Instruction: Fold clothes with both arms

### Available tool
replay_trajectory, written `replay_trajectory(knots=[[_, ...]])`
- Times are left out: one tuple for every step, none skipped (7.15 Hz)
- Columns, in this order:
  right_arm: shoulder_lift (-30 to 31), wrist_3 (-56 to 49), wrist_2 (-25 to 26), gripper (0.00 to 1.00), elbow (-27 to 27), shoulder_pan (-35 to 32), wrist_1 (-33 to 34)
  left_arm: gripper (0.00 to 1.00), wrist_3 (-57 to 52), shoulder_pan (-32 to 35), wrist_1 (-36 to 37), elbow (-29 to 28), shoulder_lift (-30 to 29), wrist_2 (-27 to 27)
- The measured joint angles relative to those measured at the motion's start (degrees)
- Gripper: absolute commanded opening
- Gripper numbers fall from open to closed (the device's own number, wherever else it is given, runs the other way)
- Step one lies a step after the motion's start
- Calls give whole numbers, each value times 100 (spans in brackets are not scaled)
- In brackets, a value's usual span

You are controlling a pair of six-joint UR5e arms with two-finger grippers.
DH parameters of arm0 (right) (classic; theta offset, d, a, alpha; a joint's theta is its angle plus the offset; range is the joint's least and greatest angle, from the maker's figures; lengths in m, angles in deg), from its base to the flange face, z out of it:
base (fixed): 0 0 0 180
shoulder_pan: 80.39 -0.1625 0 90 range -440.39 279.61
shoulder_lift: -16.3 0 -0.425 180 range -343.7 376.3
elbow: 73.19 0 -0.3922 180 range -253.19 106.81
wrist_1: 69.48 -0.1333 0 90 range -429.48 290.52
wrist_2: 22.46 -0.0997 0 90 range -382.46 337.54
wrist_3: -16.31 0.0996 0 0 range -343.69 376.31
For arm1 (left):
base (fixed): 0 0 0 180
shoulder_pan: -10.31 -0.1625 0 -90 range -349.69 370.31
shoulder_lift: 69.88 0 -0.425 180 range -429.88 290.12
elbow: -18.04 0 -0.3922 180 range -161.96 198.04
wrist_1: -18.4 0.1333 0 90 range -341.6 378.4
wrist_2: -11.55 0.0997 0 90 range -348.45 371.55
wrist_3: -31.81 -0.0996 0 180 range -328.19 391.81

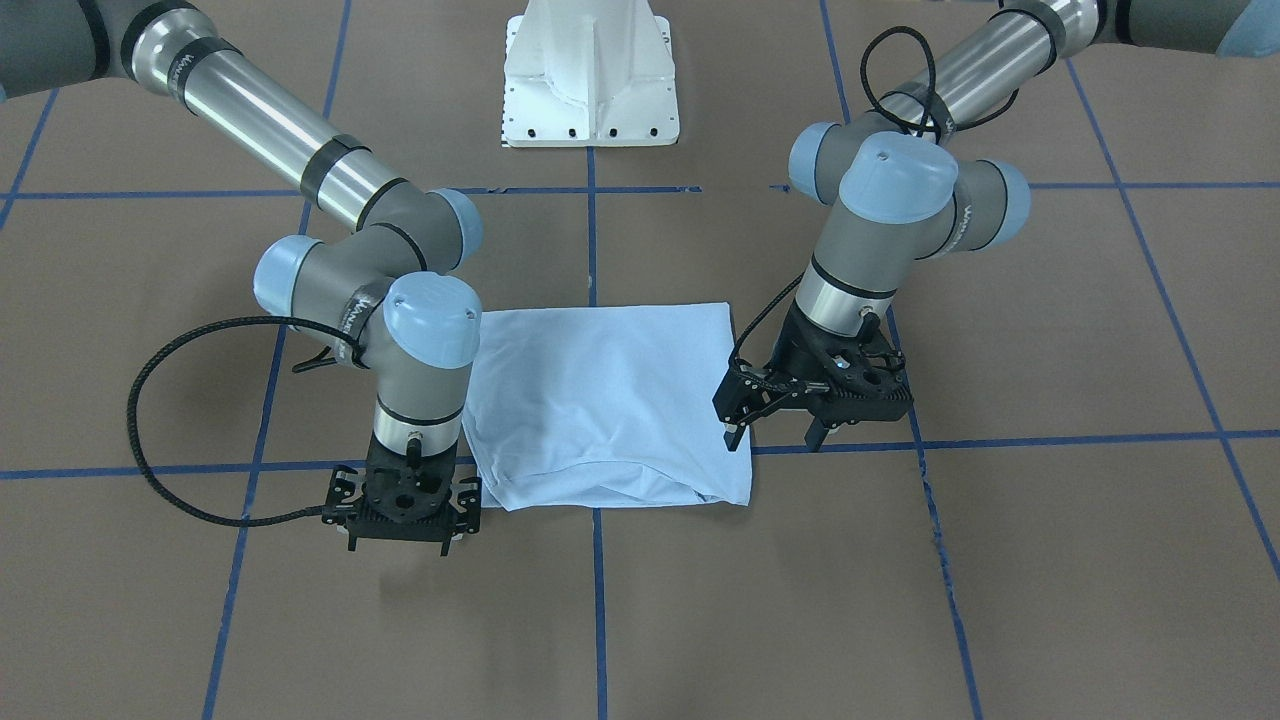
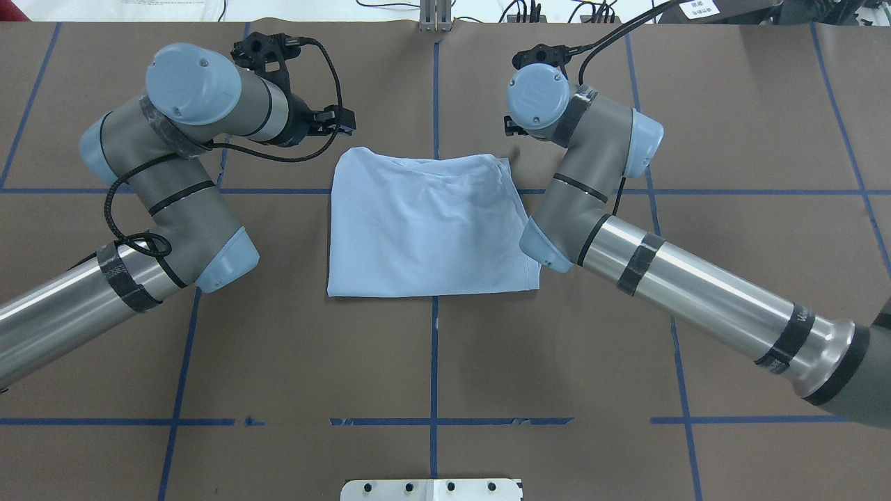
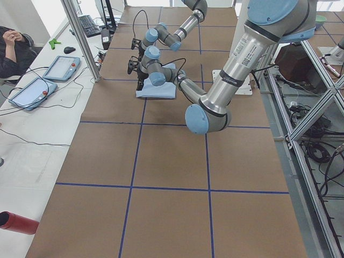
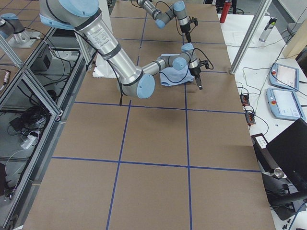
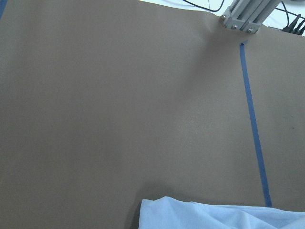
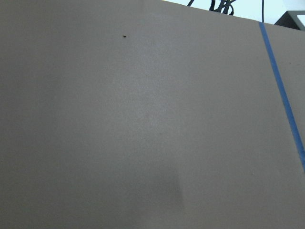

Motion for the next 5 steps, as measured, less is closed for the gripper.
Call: replay_trajectory(knots=[[27,-212,-592,100,158,-202,15,100,-22,-8,6,69,98,21],[184,-533,-1172,100,430,-441,47,100,-57,-5,27,261,249,25],[538,-969,-1633,100,886,-701,164,100,-178,6,58,551,489,24],[990,-1504,-1993,100,1513,-998,498,100,-502,35,131,958,838,21],[1518,-2164,-2218,100,2284,-1306,1002,100,-997,117,352,1533,1290,13]])
